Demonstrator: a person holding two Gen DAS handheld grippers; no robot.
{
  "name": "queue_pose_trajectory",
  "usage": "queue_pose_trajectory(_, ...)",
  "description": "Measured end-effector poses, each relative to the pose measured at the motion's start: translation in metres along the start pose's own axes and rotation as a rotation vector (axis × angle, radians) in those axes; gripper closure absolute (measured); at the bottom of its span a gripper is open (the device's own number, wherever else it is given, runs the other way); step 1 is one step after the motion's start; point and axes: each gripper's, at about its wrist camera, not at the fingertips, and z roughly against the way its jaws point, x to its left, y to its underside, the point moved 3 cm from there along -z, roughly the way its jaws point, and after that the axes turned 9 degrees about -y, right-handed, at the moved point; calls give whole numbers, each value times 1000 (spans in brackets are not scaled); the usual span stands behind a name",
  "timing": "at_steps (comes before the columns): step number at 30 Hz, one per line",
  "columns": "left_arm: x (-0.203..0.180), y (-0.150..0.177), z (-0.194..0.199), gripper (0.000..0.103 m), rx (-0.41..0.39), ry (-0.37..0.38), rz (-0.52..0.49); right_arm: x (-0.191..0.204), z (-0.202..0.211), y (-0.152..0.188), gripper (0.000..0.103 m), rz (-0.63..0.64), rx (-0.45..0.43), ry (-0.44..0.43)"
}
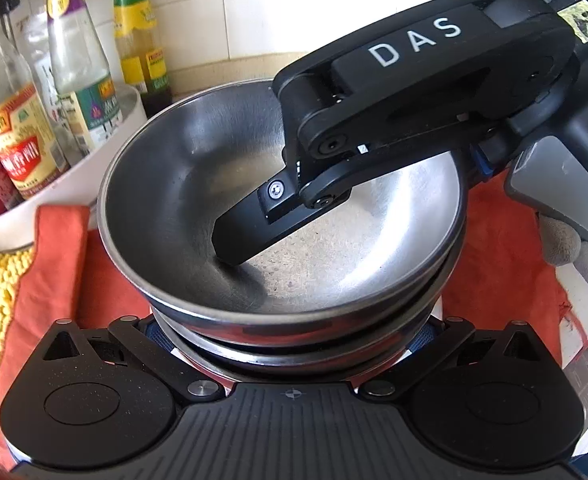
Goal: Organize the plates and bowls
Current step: 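Carry the nested steel bowls with the right tool over the floral plate stack, then lower the nested bowls onto the plate stack and open the right tool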
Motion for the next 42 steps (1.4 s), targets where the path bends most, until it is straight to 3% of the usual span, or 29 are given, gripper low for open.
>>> queue_pose_trajectory(8,3,-2,-9,0,-5,-29,-29,2,-5,2,30,95,-7,41)
queue_pose_trajectory(23,1,6,30,0,-28,-67,22,8,41,12,29,145,-104,66)
queue_pose_trajectory(29,17,3,42,0,-54,-84,136,25,75,33,29,226,-177,95)
queue_pose_trajectory(35,20,8,67,0,-75,-122,304,42,100,69,25,317,-254,203)
queue_pose_trajectory(42,15,7,76,0,-74,-183,382,48,108,101,24,320,-280,296)
